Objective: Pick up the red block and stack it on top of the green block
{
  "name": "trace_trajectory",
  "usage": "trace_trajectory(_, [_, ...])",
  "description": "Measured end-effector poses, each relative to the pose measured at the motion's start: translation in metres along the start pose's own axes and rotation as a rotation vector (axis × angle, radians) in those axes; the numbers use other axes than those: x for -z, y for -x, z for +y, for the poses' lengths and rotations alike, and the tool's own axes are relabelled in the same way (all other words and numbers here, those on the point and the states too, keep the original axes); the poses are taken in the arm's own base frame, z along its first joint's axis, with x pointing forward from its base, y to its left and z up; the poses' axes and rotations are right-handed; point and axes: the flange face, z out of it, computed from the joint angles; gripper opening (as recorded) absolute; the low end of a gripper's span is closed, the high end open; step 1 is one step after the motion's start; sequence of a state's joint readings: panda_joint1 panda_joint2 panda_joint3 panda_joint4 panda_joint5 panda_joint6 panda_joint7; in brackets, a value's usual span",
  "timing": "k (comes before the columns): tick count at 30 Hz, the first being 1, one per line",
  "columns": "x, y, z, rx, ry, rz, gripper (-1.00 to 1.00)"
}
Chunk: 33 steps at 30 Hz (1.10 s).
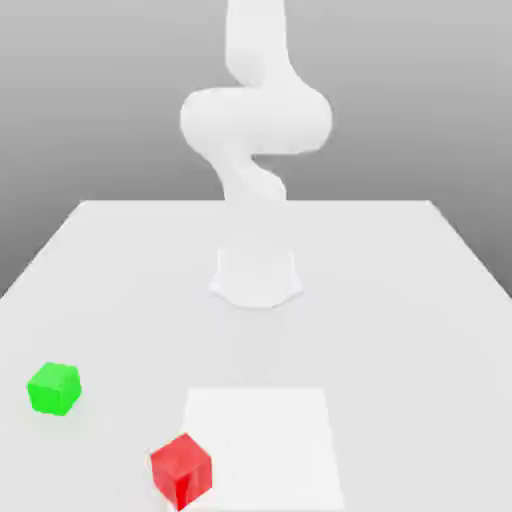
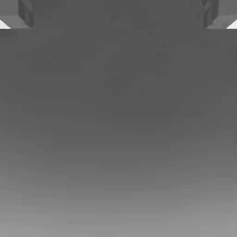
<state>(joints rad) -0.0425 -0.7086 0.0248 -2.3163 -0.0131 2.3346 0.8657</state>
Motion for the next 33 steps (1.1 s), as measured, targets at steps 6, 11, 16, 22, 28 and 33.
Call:
trace_trajectory(6, [-0.122, 0.001, 0.024, -0.157, 0.186, -0.056, 0.00])
trace_trajectory(11, [-0.214, 0.012, 0.063, -0.289, 0.328, -0.105, 0.00])
trace_trajectory(16, [-0.295, 0.034, 0.116, -0.426, 0.461, -0.160, 0.00])
trace_trajectory(22, [-0.374, 0.075, 0.189, -0.603, 0.612, -0.232, 0.00])
trace_trajectory(28, [-0.434, 0.120, 0.243, -0.697, 0.686, -0.278, 0.00])
trace_trajectory(33, [-0.452, 0.132, 0.256, -0.698, 0.687, -0.278, -1.00])
